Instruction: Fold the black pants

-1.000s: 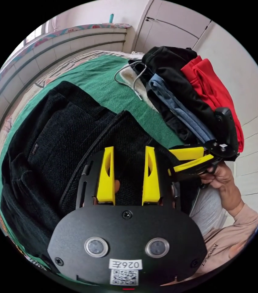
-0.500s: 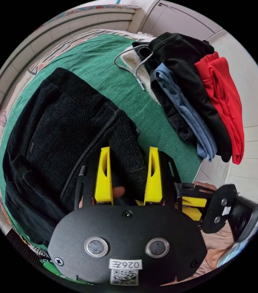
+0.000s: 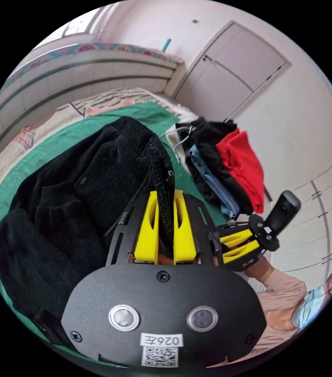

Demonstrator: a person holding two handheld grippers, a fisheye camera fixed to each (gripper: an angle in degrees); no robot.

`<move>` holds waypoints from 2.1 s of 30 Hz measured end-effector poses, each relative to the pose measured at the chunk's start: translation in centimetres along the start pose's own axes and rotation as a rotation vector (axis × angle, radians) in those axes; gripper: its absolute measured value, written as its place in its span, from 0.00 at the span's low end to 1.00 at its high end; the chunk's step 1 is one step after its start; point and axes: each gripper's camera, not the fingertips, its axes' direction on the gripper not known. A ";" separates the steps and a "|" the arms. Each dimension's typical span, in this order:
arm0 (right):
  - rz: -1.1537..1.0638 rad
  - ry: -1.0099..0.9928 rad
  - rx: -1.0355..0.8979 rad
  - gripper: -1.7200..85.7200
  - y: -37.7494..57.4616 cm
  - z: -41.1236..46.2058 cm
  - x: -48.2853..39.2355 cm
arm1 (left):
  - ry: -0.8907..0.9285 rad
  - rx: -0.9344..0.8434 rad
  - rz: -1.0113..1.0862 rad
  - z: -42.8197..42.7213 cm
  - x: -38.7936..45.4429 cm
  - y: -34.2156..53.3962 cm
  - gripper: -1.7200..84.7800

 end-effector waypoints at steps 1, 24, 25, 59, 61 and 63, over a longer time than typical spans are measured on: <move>-0.017 -0.045 0.019 0.01 -0.6 0.5 -1.5 | 0.033 0.060 -0.018 -1.9 -1.3 2.2 0.09; -0.163 -0.230 -0.602 0.01 -4.6 43.8 -35.3 | 0.378 0.533 -0.766 -5.3 -39.0 55.8 0.09; -0.143 -0.227 -0.605 0.01 -4.8 44.5 -35.6 | 0.353 0.518 -0.733 -5.3 -38.9 55.3 0.09; -0.409 0.047 -0.529 0.01 9.4 39.5 -46.6 | -0.226 -0.090 -0.181 15.5 -21.8 37.5 0.01; -0.432 0.057 -0.530 0.01 9.7 36.9 -46.0 | -0.277 -0.113 -0.159 16.0 -20.5 35.9 0.01; -0.434 0.108 -0.459 0.01 10.1 33.4 -44.7 | -0.304 -0.078 -0.176 14.9 -19.3 35.1 0.01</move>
